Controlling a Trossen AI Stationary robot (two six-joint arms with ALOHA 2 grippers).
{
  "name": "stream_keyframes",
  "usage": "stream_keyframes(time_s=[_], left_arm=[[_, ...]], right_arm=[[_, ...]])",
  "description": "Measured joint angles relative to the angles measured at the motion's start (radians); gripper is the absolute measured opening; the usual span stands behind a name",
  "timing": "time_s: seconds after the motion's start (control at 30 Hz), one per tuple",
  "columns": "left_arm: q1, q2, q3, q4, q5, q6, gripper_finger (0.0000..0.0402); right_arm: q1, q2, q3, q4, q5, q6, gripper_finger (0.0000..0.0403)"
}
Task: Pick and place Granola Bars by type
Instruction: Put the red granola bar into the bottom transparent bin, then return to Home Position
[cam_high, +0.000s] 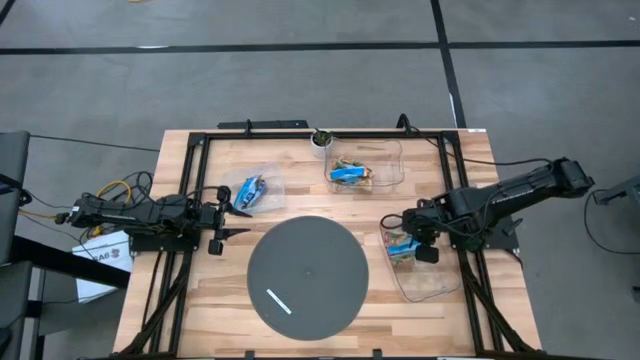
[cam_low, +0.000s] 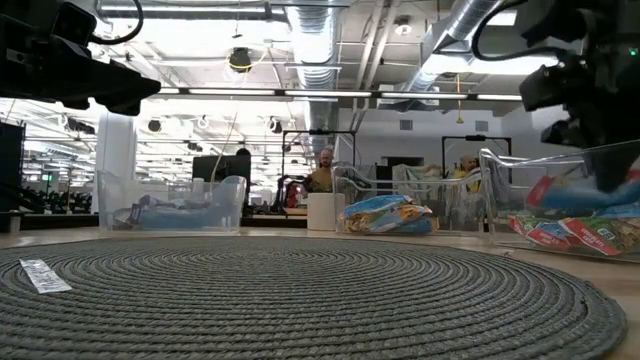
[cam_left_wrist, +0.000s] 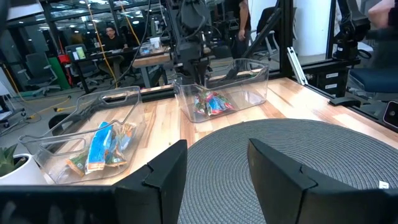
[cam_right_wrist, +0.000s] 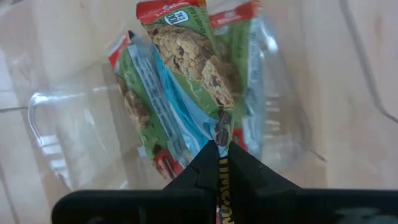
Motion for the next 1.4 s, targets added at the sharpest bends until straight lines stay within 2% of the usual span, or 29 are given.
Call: stream_keyframes(time_s=[0.13, 0.47, 0.67, 0.9, 1.13, 1.27, 1.4], left_arm=[[0.000, 0.000, 0.000, 0.000, 0.000, 0.000, 0.0163], [0.000, 0.000, 0.000, 0.000, 0.000, 0.000, 0.0163], [0.000, 0.000, 0.000, 0.000, 0.000, 0.000, 0.0163], [0.000, 0.000, 0.000, 0.000, 0.000, 0.000, 0.0163], [0.000, 0.000, 0.000, 0.000, 0.000, 0.000, 0.0163], [0.000, 0.000, 0.000, 0.000, 0.000, 0.000, 0.0163], [0.000, 0.000, 0.000, 0.000, 0.000, 0.000, 0.0163]], right_arm=[[0.000, 0.002, -0.032, 0.055, -0.044, 0.036, 0.0007], [0.003, -0.001, -0.068, 0.145, -0.019, 0.066, 0.0007], [0.018, 0.001, -0.074, 0.176, -0.035, 0.149, 0.0011], [0.024, -0.016, -0.072, 0.187, -0.110, 0.076, 0.0050], [0.024, -0.031, -0.072, 0.216, -0.169, 0.074, 0.0079], [0.024, -0.031, -0.073, 0.244, -0.127, 0.076, 0.0111], [0.046, -0.063, -0.074, 0.367, -0.068, 0.062, 0.0143]])
